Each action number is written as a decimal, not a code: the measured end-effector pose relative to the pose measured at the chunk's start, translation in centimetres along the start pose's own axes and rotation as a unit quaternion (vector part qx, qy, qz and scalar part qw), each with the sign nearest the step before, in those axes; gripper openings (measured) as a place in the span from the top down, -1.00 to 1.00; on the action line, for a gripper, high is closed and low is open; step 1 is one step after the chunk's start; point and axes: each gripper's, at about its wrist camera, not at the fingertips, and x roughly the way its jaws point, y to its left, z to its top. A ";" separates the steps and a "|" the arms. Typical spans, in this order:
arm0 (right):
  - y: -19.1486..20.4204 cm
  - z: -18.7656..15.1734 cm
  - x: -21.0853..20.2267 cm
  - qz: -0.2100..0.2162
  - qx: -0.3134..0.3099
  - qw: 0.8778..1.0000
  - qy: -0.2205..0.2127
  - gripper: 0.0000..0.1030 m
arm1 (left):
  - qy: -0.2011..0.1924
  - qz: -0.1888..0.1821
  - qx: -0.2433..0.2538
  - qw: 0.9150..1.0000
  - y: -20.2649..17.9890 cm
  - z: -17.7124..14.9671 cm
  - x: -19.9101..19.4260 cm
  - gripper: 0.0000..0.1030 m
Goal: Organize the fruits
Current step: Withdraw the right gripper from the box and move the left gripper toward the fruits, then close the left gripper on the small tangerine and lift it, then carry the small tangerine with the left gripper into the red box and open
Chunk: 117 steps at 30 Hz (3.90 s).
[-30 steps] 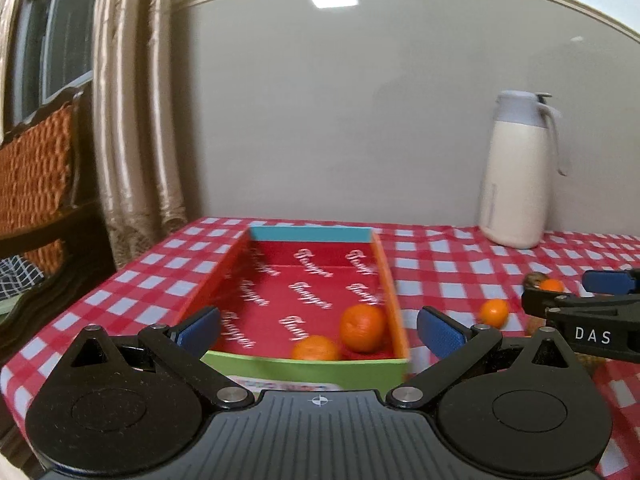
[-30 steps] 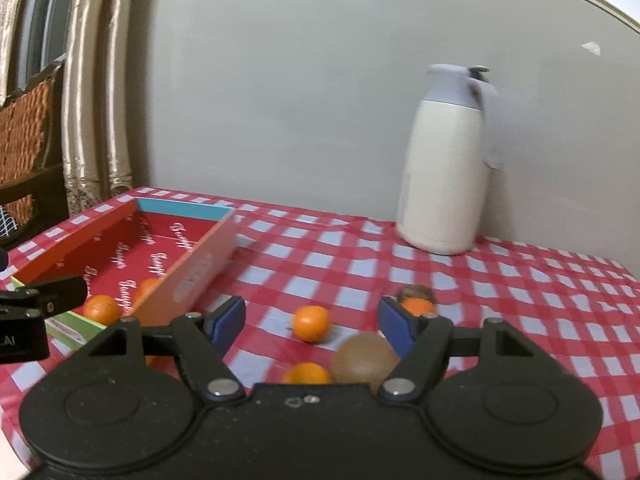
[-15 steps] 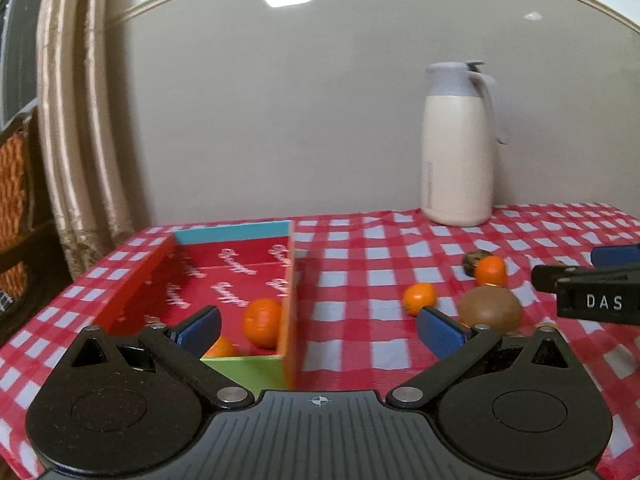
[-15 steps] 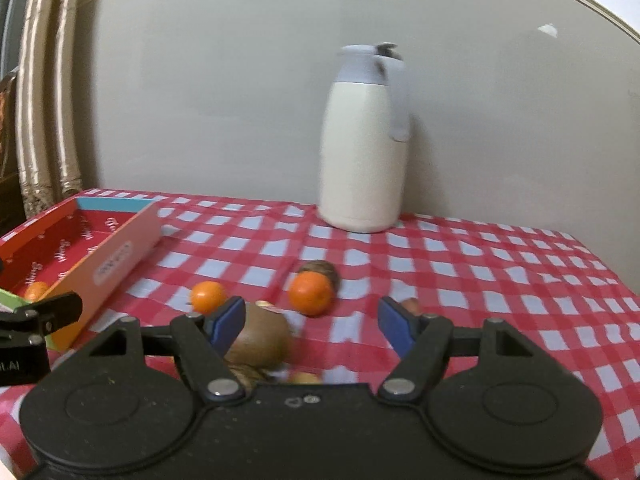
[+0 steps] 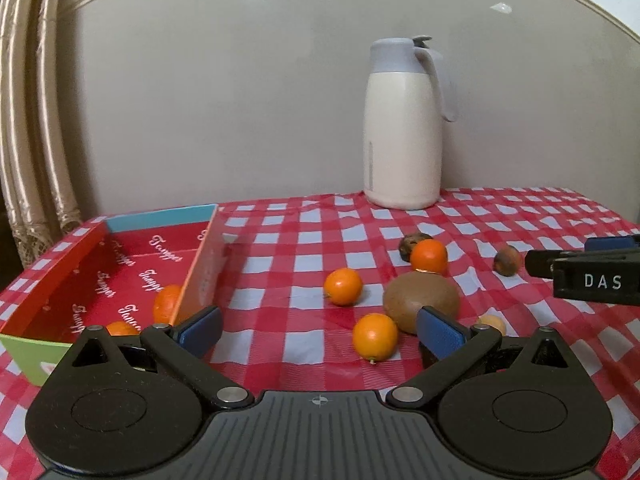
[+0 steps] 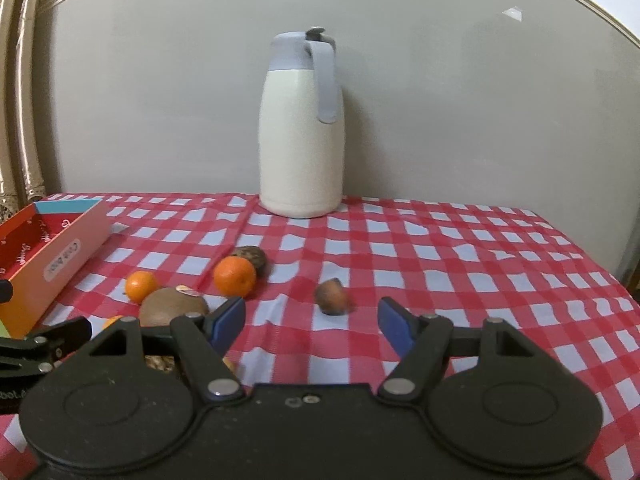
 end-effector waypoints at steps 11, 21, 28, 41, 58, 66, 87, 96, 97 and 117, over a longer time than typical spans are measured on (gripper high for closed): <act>-1.4 -0.2 0.2 -0.010 0.012 1.000 0.002 -0.41 | 0.018 -0.009 0.015 1.000 -1.2 -0.1 1.1 -0.65; -1.5 -0.2 0.3 -0.011 0.014 1.000 0.002 -0.41 | 0.026 -0.014 0.018 0.999 -1.5 -0.2 1.5 -0.51; -1.4 -0.3 0.3 -0.014 0.017 1.000 0.003 -0.41 | 0.040 -0.021 0.018 0.999 -1.7 -0.3 2.3 -0.30; -1.9 -0.6 0.7 -0.018 0.022 1.000 0.008 -0.41 | 0.074 -0.027 0.021 0.997 -3.4 -0.7 4.8 0.17; -1.6 -0.4 0.6 -0.012 0.024 1.000 0.006 -0.41 | 0.028 -0.023 0.012 0.999 -1.8 0.3 2.3 0.38; 1.2 0.4 0.5 0.010 0.012 1.000 0.000 -0.41 | 0.008 0.005 -0.016 1.000 2.3 0.9 0.6 0.37; 7.9 0.9 0.5 0.053 -0.016 0.998 0.003 -0.41 | -0.001 0.100 -0.082 0.992 13.7 0.1 -0.2 0.37; 8.3 0.6 0.7 0.055 -0.028 0.998 0.006 -0.41 | 0.018 0.123 -0.106 0.987 16.1 -0.2 1.8 0.37; 8.1 0.6 0.7 0.053 -0.028 0.998 0.006 -0.41 | 0.022 0.122 -0.108 0.986 16.1 -0.3 2.1 0.37; 7.3 0.4 1.5 0.055 -0.027 0.998 0.013 -0.52 | -0.015 0.129 -0.086 0.988 13.1 0.8 -1.1 -0.49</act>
